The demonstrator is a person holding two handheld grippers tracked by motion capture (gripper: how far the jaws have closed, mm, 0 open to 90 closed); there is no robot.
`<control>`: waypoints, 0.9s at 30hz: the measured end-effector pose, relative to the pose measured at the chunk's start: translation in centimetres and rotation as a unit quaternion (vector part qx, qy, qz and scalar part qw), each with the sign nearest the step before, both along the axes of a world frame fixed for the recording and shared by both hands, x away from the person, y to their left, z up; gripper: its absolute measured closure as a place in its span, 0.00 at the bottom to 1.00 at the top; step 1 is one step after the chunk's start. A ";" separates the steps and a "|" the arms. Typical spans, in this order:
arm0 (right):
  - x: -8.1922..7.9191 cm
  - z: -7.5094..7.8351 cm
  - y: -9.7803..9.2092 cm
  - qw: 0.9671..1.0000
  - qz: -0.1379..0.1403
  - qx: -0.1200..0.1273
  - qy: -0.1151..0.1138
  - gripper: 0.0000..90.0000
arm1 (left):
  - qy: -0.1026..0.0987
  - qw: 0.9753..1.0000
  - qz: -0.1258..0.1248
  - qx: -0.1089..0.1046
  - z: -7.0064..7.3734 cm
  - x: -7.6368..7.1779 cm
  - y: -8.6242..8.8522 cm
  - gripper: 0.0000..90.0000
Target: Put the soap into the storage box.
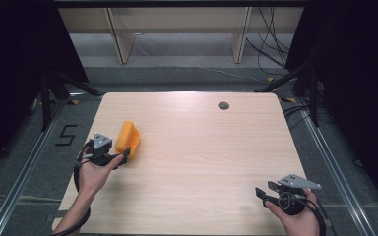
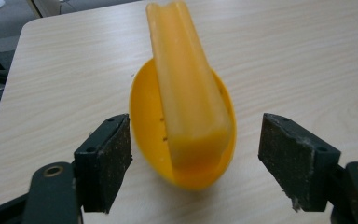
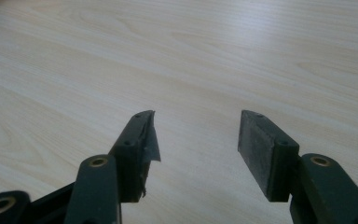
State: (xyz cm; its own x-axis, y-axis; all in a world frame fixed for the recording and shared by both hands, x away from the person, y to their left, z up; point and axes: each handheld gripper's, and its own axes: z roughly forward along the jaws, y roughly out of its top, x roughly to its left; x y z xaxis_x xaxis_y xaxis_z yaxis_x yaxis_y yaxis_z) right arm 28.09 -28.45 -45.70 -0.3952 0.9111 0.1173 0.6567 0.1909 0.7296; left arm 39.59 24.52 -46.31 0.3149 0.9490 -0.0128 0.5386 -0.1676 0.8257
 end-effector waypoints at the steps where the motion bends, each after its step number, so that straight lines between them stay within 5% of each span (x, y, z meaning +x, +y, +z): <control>1: 0.0 0.0 0.0 1.000 0.000 0.000 0.000 0.51 | 0.000 1.000 -0.003 -0.004 -0.1 -0.4 0.3 0.28; 5: 0.1 -0.2 -0.1 1.000 0.007 -0.003 -0.006 0.51 | 0.000 1.000 -0.014 -0.011 -0.5 -2.4 1.5 0.28; 8: 0.0 0.0 0.1 1.000 -0.002 0.007 0.004 0.51 | 0.011 0.999 -0.026 -0.045 -1.5 -5.2 2.7 0.28; 14: 0.2 -0.1 -0.3 1.000 0.004 -0.007 -0.017 0.51 | -0.002 0.998 -0.026 -0.053 -3.6 -9.6 4.1 0.33; 16: 0.1 -0.1 -0.2 1.000 -0.005 0.005 -0.007 0.51 | 0.002 0.998 -0.024 -0.052 -3.8 -9.9 4.3 0.33; 19: 0.2 0.0 -0.3 1.000 -0.005 0.008 -0.008 0.50 | 0.000 0.997 -0.021 -0.079 -4.0 -9.5 5.1 0.32; 21: 0.4 -0.1 -0.6 1.000 0.003 0.006 -0.020 0.50 | 0.002 0.996 -0.022 -0.082 -4.1 -9.2 5.2 0.32; 27: 0.4 -0.1 -0.7 1.000 -0.010 0.007 -0.011 0.50 | 0.006 0.996 -0.030 -0.086 -4.2 -9.0 5.0 0.33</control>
State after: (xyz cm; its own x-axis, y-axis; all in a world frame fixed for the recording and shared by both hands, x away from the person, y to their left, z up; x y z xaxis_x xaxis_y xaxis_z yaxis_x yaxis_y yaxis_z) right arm 28.52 -29.19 -45.80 -0.3799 0.9171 0.1211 0.6443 0.1684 0.7460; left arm 30.55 29.52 -50.55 0.3700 0.9121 -0.1767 0.5418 -0.0573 0.8386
